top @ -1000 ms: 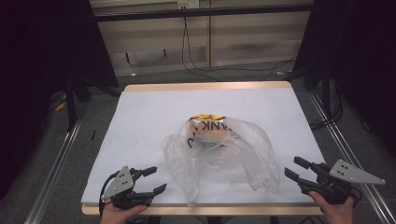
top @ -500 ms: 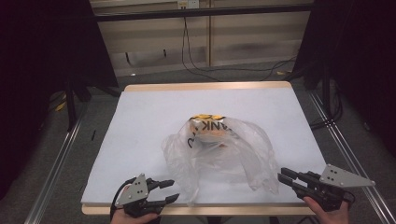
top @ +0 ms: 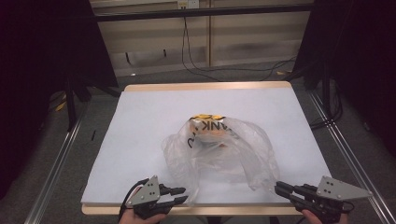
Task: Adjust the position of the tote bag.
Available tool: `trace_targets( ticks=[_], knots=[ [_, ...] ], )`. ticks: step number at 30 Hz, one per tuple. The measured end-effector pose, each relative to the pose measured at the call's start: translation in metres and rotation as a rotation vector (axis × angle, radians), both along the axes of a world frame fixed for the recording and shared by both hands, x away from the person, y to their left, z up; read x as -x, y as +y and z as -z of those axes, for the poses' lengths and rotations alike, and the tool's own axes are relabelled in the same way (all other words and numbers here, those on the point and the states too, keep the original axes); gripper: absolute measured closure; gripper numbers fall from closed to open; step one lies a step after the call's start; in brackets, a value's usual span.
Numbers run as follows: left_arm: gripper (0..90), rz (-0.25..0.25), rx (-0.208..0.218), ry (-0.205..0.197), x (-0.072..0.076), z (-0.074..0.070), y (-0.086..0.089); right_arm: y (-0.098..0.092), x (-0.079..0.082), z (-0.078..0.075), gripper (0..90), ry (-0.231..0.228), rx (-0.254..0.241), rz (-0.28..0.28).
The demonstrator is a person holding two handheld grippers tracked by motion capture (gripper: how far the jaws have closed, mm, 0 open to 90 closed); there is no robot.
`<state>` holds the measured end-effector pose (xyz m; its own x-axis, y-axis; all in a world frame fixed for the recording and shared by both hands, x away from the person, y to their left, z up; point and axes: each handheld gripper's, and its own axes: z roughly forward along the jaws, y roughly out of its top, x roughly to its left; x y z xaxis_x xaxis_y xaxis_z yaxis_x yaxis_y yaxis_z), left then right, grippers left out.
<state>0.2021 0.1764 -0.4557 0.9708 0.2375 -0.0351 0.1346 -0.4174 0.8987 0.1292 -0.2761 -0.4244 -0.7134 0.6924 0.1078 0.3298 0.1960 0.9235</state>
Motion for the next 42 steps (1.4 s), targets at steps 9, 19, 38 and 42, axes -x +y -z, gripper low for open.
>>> trace_targets(
  ticks=[9,19,38,42],
  knots=[
    [66.8,0.043,-0.014,-0.006,0.004,0.001,-0.018,0.011,-0.003,0.003,75.3,0.012,0.034,-0.049],
    [57.6,0.065,-0.072,0.001,0.000,0.008,-0.036,0.021,-0.012,0.009,67.9,0.047,0.100,-0.062],
    [81.5,0.087,-0.245,0.085,-0.018,0.025,-0.060,0.021,-0.041,0.024,51.8,0.085,0.197,-0.033],
    [87.4,0.092,-0.217,0.097,-0.018,0.020,-0.055,0.020,-0.040,0.023,51.7,0.063,0.204,-0.016]
  ],
)
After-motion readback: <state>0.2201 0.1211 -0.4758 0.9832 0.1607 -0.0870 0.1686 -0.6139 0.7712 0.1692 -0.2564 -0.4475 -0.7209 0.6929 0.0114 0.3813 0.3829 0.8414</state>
